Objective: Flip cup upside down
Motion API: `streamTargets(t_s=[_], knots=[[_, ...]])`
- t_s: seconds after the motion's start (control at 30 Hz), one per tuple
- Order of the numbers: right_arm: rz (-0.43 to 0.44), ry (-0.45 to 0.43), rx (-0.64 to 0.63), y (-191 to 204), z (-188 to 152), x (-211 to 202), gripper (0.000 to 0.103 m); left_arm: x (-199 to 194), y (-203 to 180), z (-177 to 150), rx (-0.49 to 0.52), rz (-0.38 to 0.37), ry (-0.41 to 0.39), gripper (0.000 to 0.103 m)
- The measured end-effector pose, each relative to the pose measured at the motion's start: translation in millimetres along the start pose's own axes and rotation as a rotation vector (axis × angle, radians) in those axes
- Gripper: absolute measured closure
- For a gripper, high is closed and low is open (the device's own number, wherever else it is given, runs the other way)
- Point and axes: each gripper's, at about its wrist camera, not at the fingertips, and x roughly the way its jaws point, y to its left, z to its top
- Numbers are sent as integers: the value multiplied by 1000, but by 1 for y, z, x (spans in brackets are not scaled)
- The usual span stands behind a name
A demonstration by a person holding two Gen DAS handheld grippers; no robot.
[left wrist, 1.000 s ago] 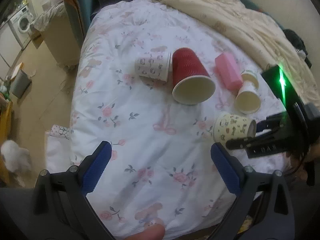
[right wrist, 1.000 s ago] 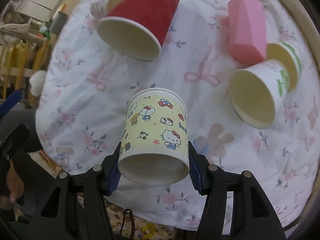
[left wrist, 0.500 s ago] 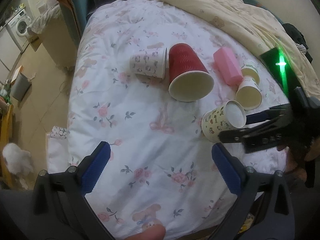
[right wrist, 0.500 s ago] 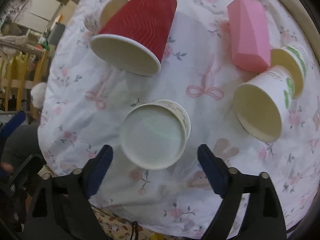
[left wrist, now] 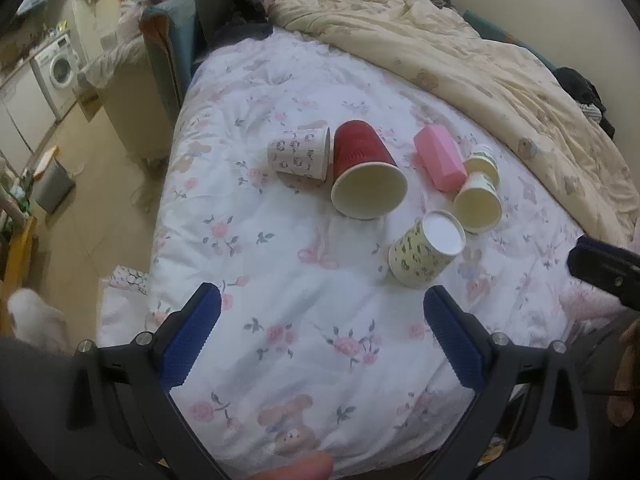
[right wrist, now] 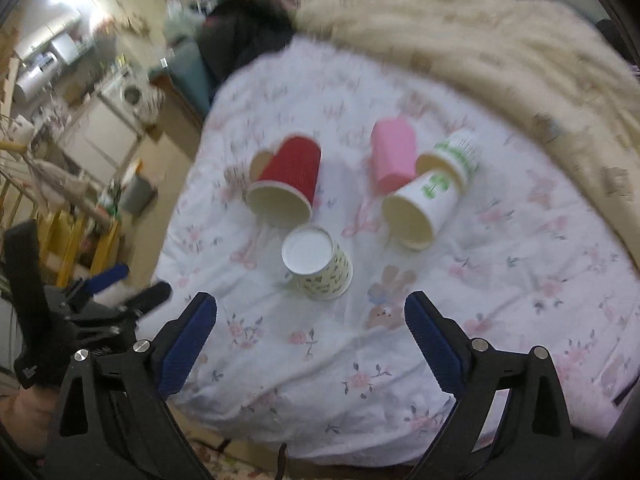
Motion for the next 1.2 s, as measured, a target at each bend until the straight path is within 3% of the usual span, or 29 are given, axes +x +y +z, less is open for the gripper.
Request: streamTargets(t_s=[0.2, 0.37, 0.47, 0.6, 1.2], knots=[[-128, -106, 10, 5, -29, -13, 5, -17, -8, -11, 14, -2, -69, 3], [-125, -163, 87, -3, -52, -19, 5, -20, -7, -16, 5, 1, -77, 3], [-161, -202, 49, 2, -57, -20, 5, -19, -6, -18, -3, -10, -71, 3], [-198, -185, 35, 3, -58, -11, 5, -20, -6, -20, 9, -17, -77, 3], [-191, -159, 55, -1, -58, -5, 5, -20, -4, -19, -2, -34, -80, 3]])
